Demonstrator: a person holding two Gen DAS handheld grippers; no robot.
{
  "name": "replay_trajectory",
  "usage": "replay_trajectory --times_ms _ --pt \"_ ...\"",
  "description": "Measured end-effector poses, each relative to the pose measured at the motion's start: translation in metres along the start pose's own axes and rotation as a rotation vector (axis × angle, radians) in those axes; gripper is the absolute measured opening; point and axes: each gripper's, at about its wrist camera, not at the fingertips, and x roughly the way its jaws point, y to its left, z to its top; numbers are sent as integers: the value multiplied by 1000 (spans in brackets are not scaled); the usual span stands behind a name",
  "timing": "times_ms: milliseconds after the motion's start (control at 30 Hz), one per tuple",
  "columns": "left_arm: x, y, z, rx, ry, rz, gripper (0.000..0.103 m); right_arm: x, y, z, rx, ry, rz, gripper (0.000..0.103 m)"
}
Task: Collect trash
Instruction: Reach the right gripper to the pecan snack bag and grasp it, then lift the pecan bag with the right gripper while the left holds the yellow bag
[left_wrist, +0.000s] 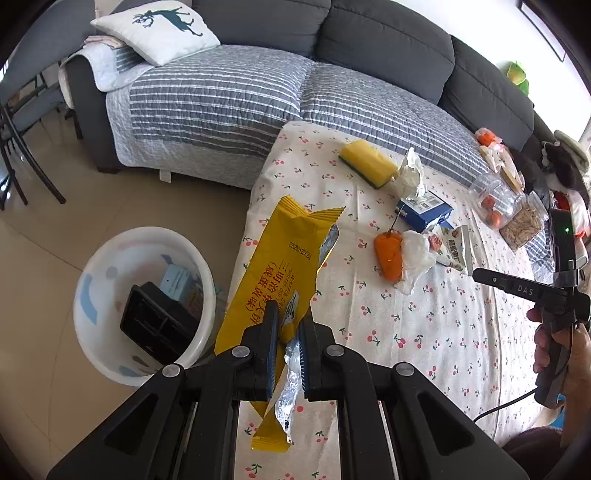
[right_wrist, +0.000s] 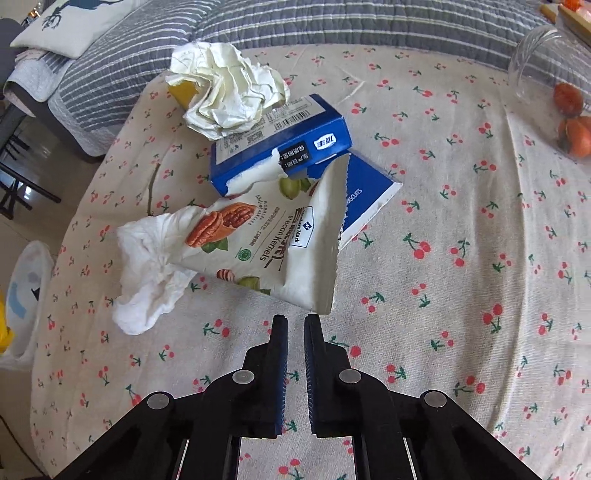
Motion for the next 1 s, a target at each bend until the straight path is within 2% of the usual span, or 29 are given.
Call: replay_trajectory --times_ms 133,200,267,333,567,700,733,767,833,900,1000 --pt "1 0 0 1 4 0 11 -12 1 3 20 -40 28 10" --pt "2 1 0 0 8 1 11 -15 -4 5 49 -50 51 19" --pt "4 1 2 -3 12 0 11 -14 -10 8 83 -52 81 65" --pt "6 -1 3 -5 16 -3 11 -14 -18 11 124 -66 91 71" --pt "11 -14 8 20 17 -23 11 7 -27 23 247 -66 151 71" --pt "16 -20 8 31 30 -33 11 21 -15 26 253 -64 173 70" --pt "17 -22 7 37 33 -34 11 26 -12 26 245 -56 162 66" --pt "17 -23 7 42 34 -35 11 32 -8 25 231 -40 148 51" --pt "18 -25 7 49 36 -37 11 43 -2 22 206 -4 128 29" --pt "19 -27 6 54 36 -34 11 44 0 19 198 4 117 20" --pt "18 -27 4 53 37 -30 11 32 2 17 182 -8 127 16"
